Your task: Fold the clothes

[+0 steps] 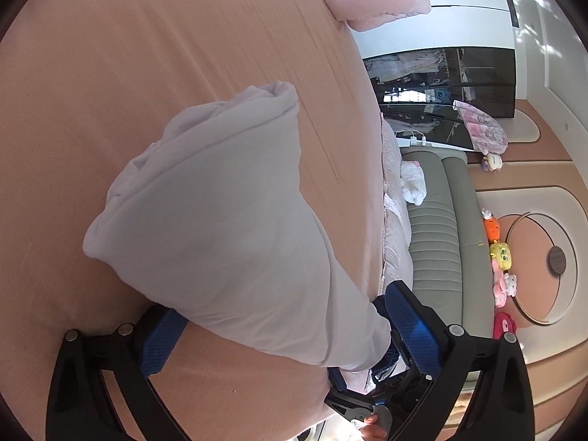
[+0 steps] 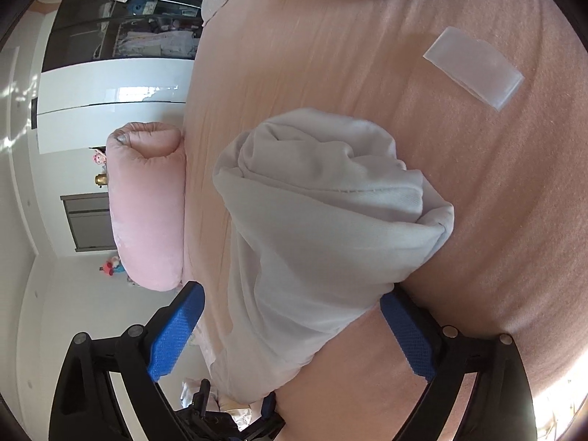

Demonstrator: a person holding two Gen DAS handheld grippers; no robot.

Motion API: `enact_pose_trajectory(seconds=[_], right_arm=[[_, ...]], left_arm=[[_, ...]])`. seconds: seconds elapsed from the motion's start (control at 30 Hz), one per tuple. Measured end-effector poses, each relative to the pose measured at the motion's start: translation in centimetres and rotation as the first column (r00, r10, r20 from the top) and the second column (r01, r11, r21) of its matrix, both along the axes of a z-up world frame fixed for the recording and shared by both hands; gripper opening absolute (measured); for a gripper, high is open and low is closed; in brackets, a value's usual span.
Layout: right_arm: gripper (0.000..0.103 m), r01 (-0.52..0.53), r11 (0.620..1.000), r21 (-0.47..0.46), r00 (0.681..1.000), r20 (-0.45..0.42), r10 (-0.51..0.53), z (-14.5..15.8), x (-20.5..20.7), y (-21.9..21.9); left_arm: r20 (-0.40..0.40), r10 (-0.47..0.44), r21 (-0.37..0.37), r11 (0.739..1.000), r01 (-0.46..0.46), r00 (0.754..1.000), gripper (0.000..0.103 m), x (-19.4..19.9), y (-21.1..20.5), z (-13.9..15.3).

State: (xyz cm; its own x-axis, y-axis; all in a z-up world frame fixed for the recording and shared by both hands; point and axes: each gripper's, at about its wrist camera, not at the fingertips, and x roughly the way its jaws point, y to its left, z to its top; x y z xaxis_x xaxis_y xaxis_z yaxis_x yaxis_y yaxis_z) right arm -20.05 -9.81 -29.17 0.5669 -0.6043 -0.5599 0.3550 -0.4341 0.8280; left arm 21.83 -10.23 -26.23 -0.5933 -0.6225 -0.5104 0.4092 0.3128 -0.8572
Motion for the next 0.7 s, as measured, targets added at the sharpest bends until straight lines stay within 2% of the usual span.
enact_pose_trajectory(seconds=[0.1, 0.2, 0.37, 0.47, 0.53, 0.57, 0.6, 0.63, 0.67, 0.7], right_arm=[[0.103, 0.034, 0.999, -0.037, 0.999, -0.004, -0.035, 0.2, 0.0, -0.6], [0.103, 0.074, 0.995, -0.067, 0.997, 0.015, -0.073, 0.0, -0.5, -1.0], [0.103, 0.04, 0.998, -0.051, 0.999, 0.029, -0.038, -0.2, -1.2, -2.3], [0.1, 0.035, 0.999, -0.032, 0.999, 0.031, -0.034, -0.2, -1.7, -2.3], [0.091, 0.018, 1.0, -0.011, 1.0, -0.003, -0.018, 0.0, -1.7, -2.4], [0.082, 0.001, 1.0, -0.001, 0.999, -0.053, -0.001, 0.2, -1.7, -2.4], [0.063, -0.017, 1.0, 0.01, 0.994, -0.108, 0.018, 0.5, -1.6, -2.4], [0.051, -0.042, 0.999, 0.018, 0.982, -0.184, 0.045, 0.8, -1.3, -2.4], [0.042, -0.068, 0.998, -0.003, 0.973, -0.223, 0.066, 0.9, -1.1, -2.5], [0.041, -0.095, 0.995, -0.028, 0.963, -0.254, 0.085, 0.9, -1.0, -2.5]], left_arm=[[0.044, 0.021, -0.005, 1.0, -0.021, 0.999, 0.103, -0.6, -0.5, 0.0], [0.044, 0.051, 0.002, 0.999, -0.051, 0.998, 0.103, -0.7, -0.8, 0.1], [0.011, 0.081, 0.002, 0.997, -0.081, 0.997, 0.103, 0.0, -0.7, -0.2], [0.029, 0.076, -0.009, 0.997, -0.076, 0.997, 0.103, -0.2, -0.5, -0.1], [0.068, 0.07, -0.01, 0.998, -0.07, 0.995, 0.102, -0.5, -0.4, 0.1], [0.088, 0.067, -0.01, 0.998, -0.066, 0.994, 0.1, -0.7, -0.4, 0.2], [0.124, 0.058, -0.01, 0.998, -0.057, 0.991, 0.096, -1.0, -0.4, 0.4], [0.16, 0.049, -0.008, 0.999, -0.048, 0.986, 0.093, -1.4, -0.4, 0.6], [0.213, 0.036, -0.002, 0.999, -0.037, 0.976, 0.084, -1.7, -0.4, 0.9], [0.283, 0.024, 0.012, 1.0, -0.029, 0.959, 0.067, -2.1, -0.3, 1.2]])
